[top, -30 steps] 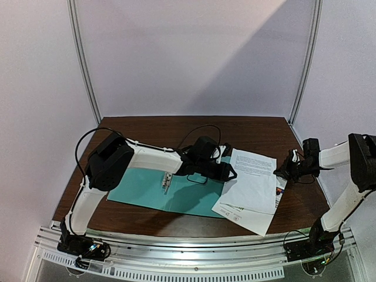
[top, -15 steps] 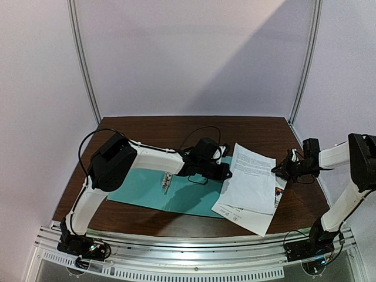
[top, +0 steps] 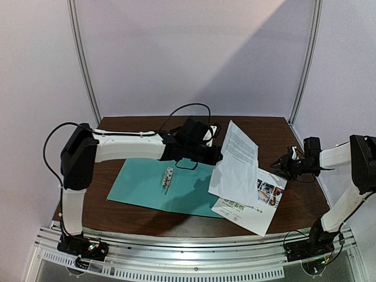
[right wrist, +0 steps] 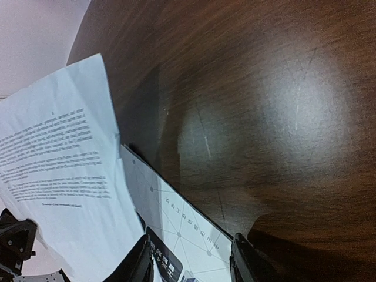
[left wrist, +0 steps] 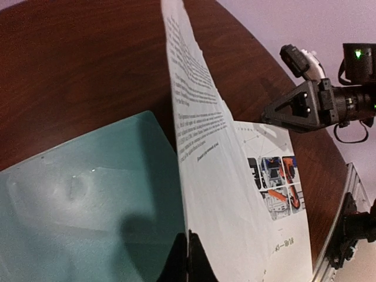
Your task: Put the files into the folder
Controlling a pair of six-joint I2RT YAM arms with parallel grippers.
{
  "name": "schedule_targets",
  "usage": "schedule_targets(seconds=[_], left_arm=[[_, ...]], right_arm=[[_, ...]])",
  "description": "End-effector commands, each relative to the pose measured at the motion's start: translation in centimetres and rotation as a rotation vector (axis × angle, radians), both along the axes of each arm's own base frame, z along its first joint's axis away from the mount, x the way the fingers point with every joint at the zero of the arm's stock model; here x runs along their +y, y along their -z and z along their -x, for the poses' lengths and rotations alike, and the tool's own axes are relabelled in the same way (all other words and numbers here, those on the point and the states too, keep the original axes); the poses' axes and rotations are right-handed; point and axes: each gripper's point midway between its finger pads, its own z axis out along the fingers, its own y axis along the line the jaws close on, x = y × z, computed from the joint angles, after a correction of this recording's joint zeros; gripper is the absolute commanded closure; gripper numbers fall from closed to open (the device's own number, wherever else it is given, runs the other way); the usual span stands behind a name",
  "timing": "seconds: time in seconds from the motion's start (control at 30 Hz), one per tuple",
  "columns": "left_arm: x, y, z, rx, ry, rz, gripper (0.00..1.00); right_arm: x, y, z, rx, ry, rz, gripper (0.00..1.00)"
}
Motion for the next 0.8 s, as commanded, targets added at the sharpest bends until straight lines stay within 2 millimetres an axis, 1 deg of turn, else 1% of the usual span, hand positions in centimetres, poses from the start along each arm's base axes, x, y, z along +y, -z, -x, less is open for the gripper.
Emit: schedule_targets(seconds=[0.0, 0.07, 0.17, 0.3, 0.4, 0.47, 0.5, 0.63, 0.77], left_arm=[[4.3, 0.0, 0.8, -0.011, -0.057, -0.144, 1.0], [6.0, -0.6, 0.9, -0.024, -0.083, -0.184, 1.0], [8.6, -1.6, 1.8, -0.031, -0.094, -0.239, 1.0], [11.7, -2.9, 2.8, -0.047, -0.118, -0.296, 1.0], [14.1, -4.2, 3.5, -0.063, -0.142, -0.317, 1.0], [15.8, -5.0, 3.9, -0.081, -0.17, -0.334, 1.0], [16.8, -5.4, 4.0, -0.093, -0.192, -0.345, 1.0], [20.4, -6.7, 4.5, -0.136, -0.244, -0.381, 1.0], [23.7, -8.2, 5.2, -0.145, -0.292, -0.399, 1.0]], right_arm=[[0.3, -1.3, -0.4, -0.048, -0.018, -0.022, 0.56], [0.5, -1.5, -0.5, -0.055, -0.025, -0.028, 0.56], [0.9, -1.8, -0.4, -0.061, -0.039, -0.035, 0.54], [2.4, -2.8, -0.5, -0.096, -0.086, -0.026, 0.44], [3.3, -3.9, -1.1, -0.158, -0.116, -0.009, 0.34], [4.8, -4.6, -1.0, -0.183, -0.157, -0.004, 0.28], [5.1, -4.8, -1.0, -0.193, -0.167, -0.001, 0.25], [6.1, -5.5, -1.2, -0.218, -0.19, 0.007, 0.19], [6.8, -5.4, -1.3, -0.218, -0.207, 0.009, 0.16]])
